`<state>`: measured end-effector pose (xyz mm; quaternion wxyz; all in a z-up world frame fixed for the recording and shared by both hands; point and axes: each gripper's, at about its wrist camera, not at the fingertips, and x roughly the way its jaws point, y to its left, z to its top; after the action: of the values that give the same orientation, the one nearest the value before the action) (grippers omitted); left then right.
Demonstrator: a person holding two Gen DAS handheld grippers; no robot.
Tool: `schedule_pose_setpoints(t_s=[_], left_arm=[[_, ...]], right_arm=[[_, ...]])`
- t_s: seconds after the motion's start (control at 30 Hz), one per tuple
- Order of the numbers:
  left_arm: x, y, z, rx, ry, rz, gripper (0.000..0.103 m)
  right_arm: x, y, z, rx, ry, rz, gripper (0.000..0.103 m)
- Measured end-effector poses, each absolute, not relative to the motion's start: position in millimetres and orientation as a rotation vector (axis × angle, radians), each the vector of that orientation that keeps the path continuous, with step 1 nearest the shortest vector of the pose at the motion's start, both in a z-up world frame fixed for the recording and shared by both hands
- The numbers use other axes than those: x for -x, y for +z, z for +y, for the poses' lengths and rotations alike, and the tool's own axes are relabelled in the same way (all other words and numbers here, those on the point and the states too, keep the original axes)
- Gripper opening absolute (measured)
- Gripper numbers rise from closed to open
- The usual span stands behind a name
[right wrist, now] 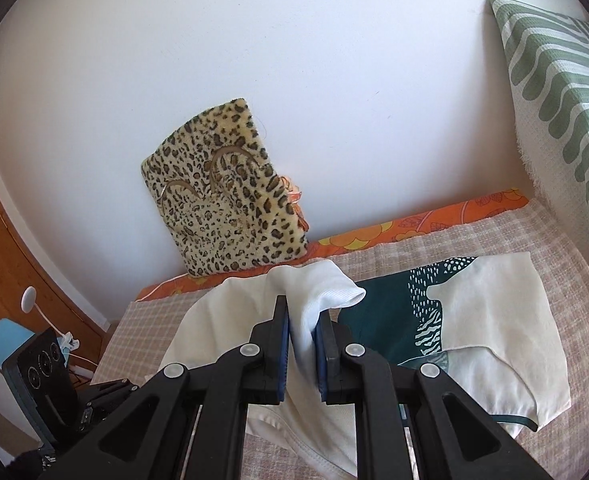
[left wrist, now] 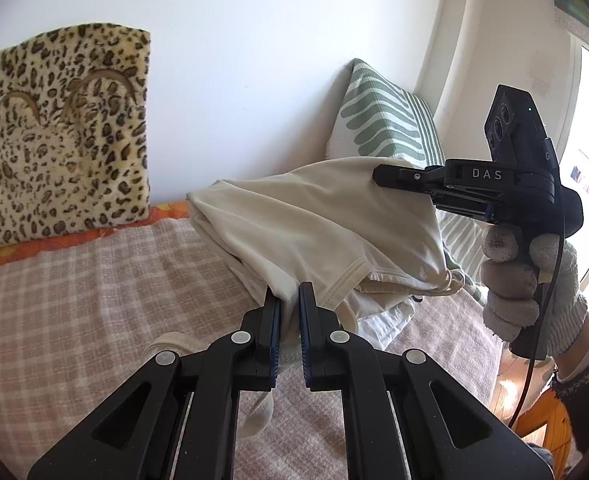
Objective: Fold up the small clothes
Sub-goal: 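Lift the bundle with both tools and carry it over the clothes stack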
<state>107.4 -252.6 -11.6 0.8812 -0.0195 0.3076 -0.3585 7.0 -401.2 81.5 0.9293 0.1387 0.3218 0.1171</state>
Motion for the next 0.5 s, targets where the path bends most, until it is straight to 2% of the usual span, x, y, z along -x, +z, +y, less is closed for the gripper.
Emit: schedule_pose_setpoints(t_s=[0.33,0.5], left_arm=[[-139,-29,-322,0.005,-0.809,0.668,0.007],[-156,-50,-343,0.013,-0.823,0.712,0.007]], right_arm=[[-38,90,-477,-0.262,0.143,0.670,0.009],[-65,77,-505,-0.252,0.110,0.698,0.009]])
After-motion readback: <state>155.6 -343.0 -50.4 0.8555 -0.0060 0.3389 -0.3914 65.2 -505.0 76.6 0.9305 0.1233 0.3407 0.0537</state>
